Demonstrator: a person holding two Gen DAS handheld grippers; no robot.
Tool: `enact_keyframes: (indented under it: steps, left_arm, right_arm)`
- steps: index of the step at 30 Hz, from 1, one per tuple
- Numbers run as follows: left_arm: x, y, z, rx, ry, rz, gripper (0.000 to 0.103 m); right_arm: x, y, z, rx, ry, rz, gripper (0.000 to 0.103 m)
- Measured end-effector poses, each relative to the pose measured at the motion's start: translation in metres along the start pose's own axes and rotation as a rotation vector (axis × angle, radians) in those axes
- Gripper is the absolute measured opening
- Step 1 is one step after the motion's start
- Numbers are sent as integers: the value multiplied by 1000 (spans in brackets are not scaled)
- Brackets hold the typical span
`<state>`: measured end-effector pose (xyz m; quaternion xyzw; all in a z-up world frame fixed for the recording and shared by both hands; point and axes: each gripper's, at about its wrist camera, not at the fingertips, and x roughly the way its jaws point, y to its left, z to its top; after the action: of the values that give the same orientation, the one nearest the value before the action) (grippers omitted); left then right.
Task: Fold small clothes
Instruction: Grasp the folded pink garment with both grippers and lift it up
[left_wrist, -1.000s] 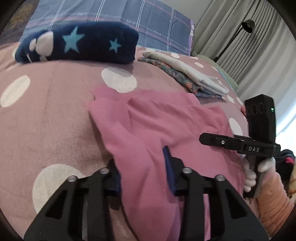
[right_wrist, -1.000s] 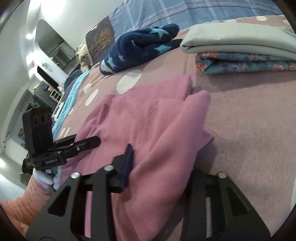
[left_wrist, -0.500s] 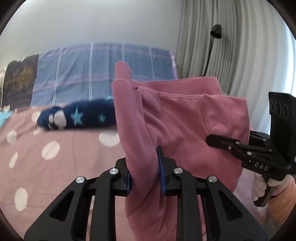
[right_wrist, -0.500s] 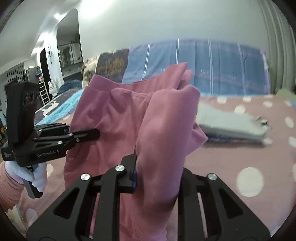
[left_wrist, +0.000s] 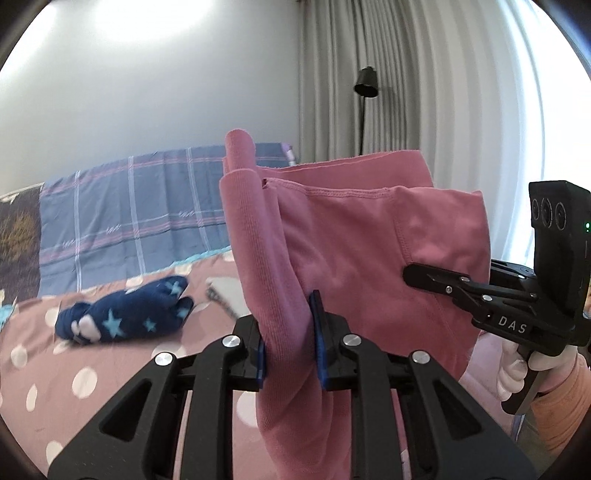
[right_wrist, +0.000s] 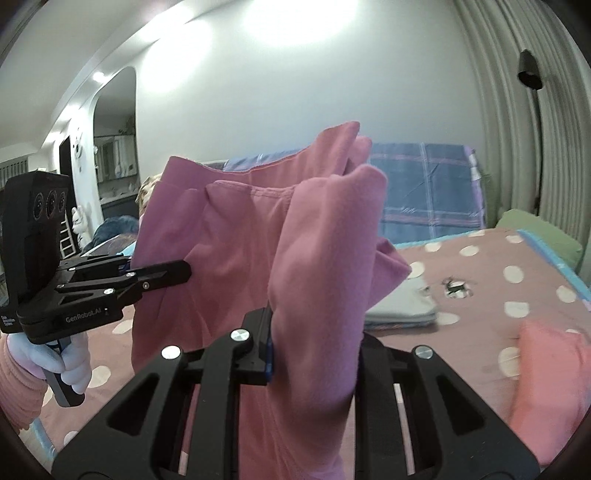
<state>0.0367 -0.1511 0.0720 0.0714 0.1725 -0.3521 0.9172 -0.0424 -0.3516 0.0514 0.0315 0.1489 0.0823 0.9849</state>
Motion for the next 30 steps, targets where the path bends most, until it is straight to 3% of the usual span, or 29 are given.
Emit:
enact_keyframes:
  steps: [6,15,30]
  left_arm:
    - [18,-18,18,50,-8,-11,20]
    - [48,-25,51,135,-25,31,20]
    - [111,-7,132,215,-87,151,20]
  right_arm:
    - [-12,-26,6,15,-44,-41,18]
    - [4,-49,31,3,-88,-78,18]
    - [77,-89,112,-23,-169,-188,18]
